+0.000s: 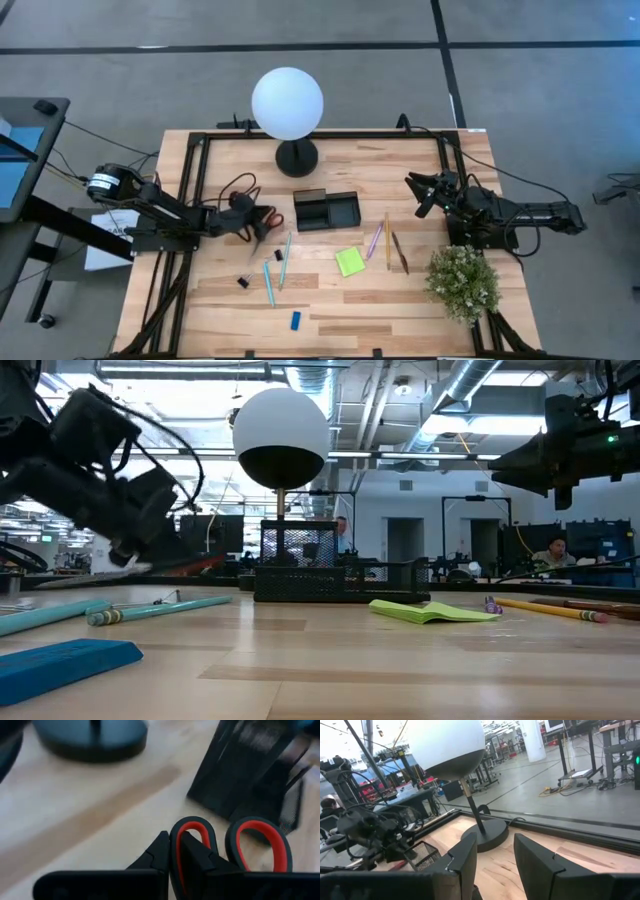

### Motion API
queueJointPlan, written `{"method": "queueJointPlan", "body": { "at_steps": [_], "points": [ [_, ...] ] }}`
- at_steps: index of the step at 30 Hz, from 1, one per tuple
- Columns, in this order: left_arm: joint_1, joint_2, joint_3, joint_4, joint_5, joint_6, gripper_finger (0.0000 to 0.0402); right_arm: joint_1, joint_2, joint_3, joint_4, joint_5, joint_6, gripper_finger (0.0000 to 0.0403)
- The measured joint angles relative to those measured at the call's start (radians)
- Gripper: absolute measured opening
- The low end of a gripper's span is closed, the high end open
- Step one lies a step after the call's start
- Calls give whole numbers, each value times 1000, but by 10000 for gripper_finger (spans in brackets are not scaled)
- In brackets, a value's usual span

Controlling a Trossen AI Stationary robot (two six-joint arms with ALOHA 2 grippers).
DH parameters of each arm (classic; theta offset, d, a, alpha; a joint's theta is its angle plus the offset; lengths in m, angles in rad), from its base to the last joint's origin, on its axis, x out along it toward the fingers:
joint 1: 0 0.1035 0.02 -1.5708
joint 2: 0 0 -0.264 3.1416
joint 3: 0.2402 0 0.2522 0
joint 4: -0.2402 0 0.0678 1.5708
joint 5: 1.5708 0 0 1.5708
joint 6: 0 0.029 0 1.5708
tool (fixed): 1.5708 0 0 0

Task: Pick and place office supplies into organizer
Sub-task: Put the scissors into the desk organizer

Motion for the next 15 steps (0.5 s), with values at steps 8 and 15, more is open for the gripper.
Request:
{"method": "queueJointPlan", "body": {
  "at_steps": [8, 15],
  "points": [
    [0, -2, 2, 385, -84, 338, 11, 0, 0, 0, 0, 0, 1, 123],
    [0, -3, 6, 752, -106, 699, 11, 0, 0, 0, 0, 0, 0, 123]
  ]
}}
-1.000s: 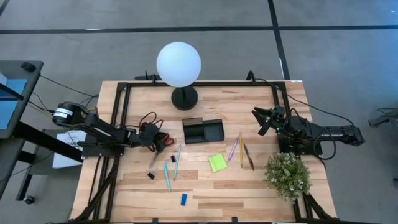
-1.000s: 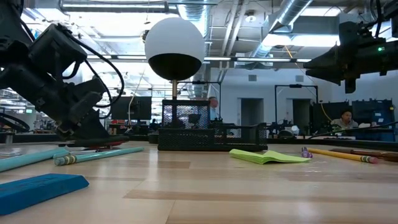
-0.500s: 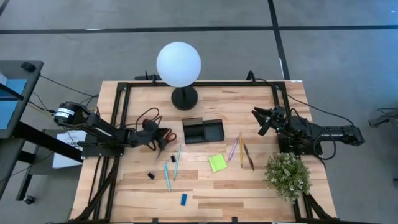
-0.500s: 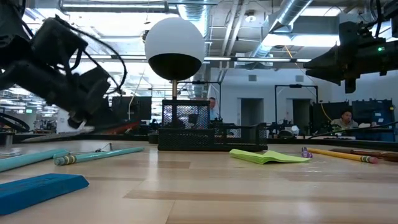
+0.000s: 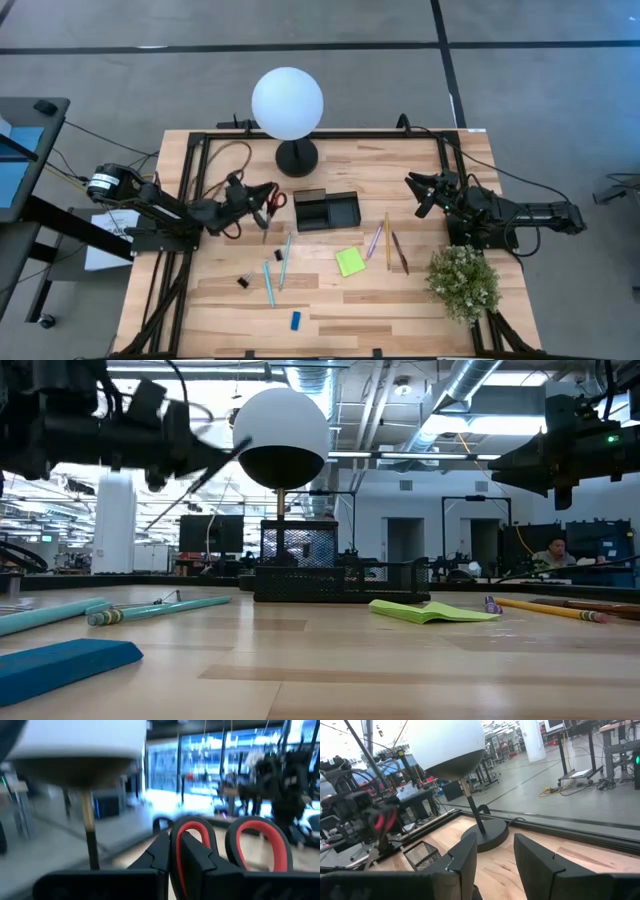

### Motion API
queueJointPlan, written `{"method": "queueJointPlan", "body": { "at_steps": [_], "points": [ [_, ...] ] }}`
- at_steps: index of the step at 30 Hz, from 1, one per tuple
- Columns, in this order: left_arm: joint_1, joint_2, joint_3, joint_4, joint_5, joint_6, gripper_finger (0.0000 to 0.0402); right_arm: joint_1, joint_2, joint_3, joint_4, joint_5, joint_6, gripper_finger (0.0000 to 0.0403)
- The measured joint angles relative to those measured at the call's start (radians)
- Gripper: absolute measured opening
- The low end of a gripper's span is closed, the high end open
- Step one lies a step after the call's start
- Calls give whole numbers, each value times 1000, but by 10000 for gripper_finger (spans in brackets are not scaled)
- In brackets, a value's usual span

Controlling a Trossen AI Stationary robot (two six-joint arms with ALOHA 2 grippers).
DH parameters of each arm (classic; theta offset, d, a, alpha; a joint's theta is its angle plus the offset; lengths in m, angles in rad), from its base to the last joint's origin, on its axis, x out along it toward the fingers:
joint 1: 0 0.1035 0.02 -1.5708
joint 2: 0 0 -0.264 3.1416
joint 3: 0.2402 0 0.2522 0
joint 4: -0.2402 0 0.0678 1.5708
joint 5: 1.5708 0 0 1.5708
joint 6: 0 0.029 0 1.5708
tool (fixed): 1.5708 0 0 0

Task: Pick and place office supplies into organizer
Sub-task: Put the scissors into the desk organizer

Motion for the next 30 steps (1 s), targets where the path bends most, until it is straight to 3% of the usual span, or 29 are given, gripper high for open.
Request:
{"method": "queueJointPlan", "body": {
  "at_steps": [5, 12, 23, 30],
  "points": [
    [19, -1, 91, 38, 24, 193, 11, 0, 0, 0, 0, 0, 0, 123],
    [103, 23, 305, -94, 97, 388, 11, 0, 0, 0, 0, 0, 0, 123],
    [233, 166, 463, -100, 363, 406, 11, 0, 5, 0, 0, -1, 0, 123],
    [279, 403, 584, 39, 391, 429, 11, 0, 49, 0, 0, -1, 1, 123]
  ]
}}
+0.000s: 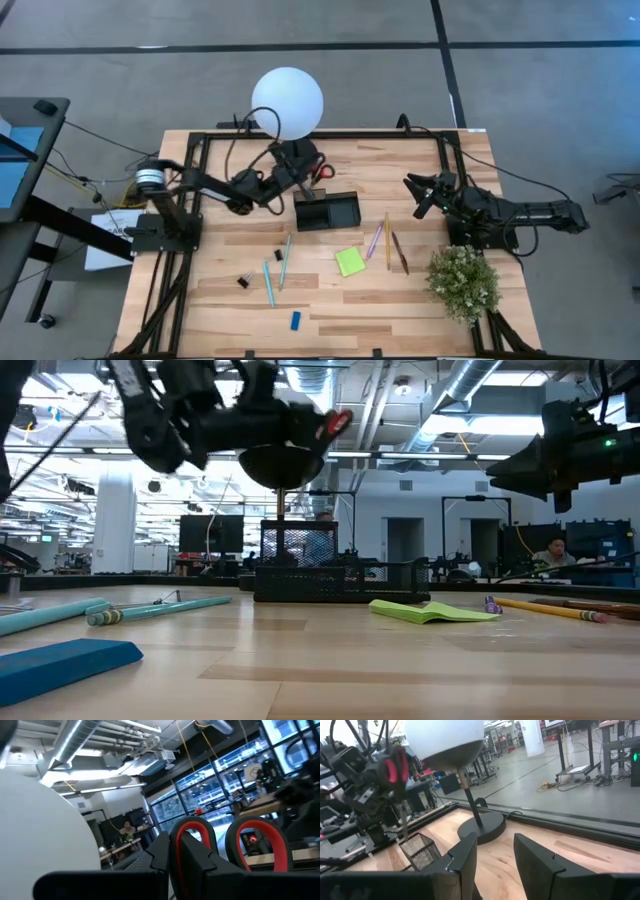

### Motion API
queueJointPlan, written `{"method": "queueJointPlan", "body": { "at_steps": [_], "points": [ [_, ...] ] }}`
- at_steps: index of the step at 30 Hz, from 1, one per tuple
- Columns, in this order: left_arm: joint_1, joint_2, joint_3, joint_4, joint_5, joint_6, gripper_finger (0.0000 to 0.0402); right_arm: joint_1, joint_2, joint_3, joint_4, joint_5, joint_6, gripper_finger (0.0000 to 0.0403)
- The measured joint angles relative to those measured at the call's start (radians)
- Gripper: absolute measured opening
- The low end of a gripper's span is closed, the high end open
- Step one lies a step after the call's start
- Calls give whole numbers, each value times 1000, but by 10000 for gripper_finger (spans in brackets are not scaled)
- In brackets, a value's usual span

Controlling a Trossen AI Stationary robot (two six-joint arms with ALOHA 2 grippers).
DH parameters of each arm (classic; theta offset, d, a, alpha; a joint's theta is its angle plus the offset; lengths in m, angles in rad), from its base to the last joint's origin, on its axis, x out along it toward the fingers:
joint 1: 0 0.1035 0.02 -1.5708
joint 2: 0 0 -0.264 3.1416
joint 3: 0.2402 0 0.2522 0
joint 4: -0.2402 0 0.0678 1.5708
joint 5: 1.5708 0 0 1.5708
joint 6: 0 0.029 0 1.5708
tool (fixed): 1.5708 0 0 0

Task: Pick and place office supplies into organizer
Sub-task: Put the scissors into the desk organizer

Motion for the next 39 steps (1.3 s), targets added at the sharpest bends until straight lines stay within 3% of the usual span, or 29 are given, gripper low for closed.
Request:
{"method": "queueJointPlan", "body": {
  "at_steps": [6, 10, 15, 18, 22, 29, 35, 39],
  "points": [
    [21, 124, 55, 5, -16, -11, 11, 0, 62, 0, 0, -2, 43, 123],
    [14, 165, 52, 2, -98, 1, 11, 2, 106, 0, 0, -2, 45, 123],
    [-16, 168, 49, -71, -127, 86, 14, 2, 149, 0, 0, -2, 46, 123],
    [-38, 168, 49, -97, -201, 114, 24, 2, 166, 0, 0, -2, 62, 123],
    [-61, 168, 49, -131, -303, 114, 30, 2, 185, 0, 0, -2, 99, 123],
    [-92, 167, 50, -174, -366, 111, 33, 2, 208, 0, 0, -3, 114, 123],
    [-125, 166, 50, -175, -513, 130, 34, 2, 207, 0, 0, -3, 114, 123],
    [-150, 166, 51, -180, -538, 130, 35, 2, 207, 0, 0, -3, 114, 123]
  ]
}}
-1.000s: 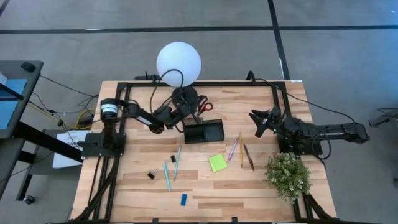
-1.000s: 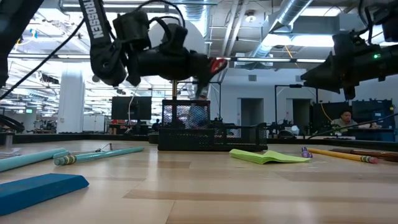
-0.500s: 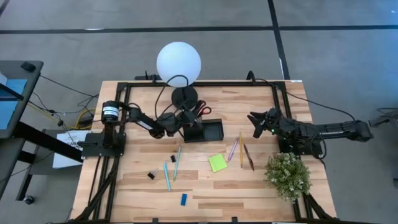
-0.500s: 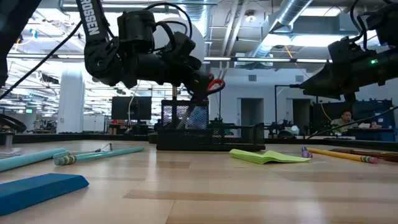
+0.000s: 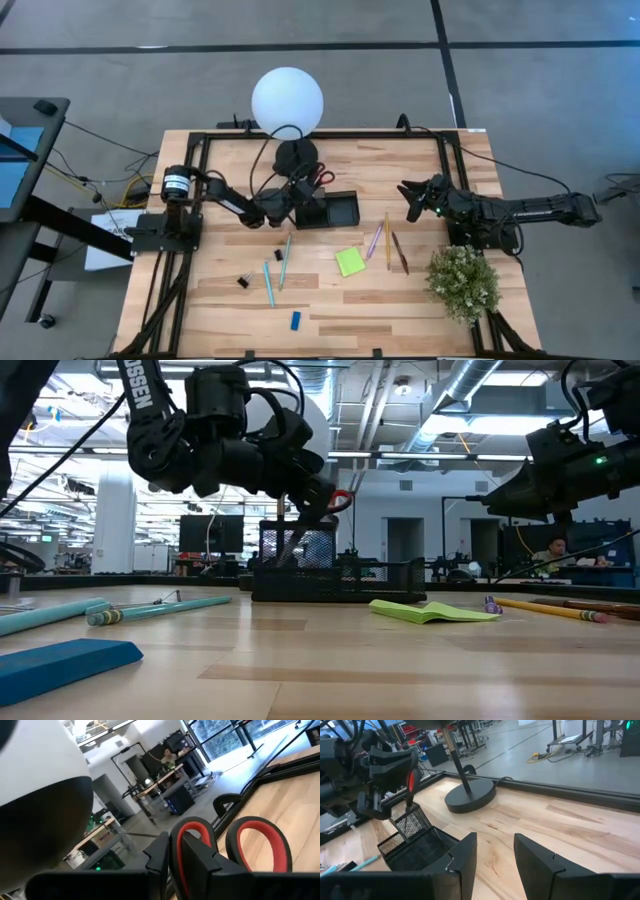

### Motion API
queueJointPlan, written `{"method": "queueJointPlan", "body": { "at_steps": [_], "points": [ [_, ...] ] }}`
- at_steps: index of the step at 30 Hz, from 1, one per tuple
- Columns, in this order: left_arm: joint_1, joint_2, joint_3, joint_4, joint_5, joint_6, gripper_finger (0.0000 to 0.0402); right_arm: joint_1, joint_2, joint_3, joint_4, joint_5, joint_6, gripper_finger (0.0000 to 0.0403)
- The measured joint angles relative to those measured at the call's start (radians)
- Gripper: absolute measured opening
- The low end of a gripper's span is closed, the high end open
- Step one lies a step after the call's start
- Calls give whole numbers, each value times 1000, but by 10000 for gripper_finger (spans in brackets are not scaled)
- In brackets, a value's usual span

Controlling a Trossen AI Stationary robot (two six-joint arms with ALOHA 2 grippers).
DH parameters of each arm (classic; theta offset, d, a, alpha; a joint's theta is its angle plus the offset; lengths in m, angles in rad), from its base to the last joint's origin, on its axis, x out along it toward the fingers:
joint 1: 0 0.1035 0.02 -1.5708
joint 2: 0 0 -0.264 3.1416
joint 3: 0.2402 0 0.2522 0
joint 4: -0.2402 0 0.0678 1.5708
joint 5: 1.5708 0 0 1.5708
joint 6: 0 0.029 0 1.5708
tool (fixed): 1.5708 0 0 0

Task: Pick and place office supplies into organizer
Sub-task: Put the scissors into the desk organizer

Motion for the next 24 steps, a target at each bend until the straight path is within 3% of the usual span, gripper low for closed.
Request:
{"method": "queueJointPlan", "body": {
  "at_steps": [11, 24],
  "points": [
    [-61, 3, -3, -9, -26, 25, 43, 0, 0, 0, 0, 0, 1, 123],
    [-115, 2, -2, -11, -200, -12, 135, 0, 0, 0, 0, 0, 1, 123]
  ]
}}
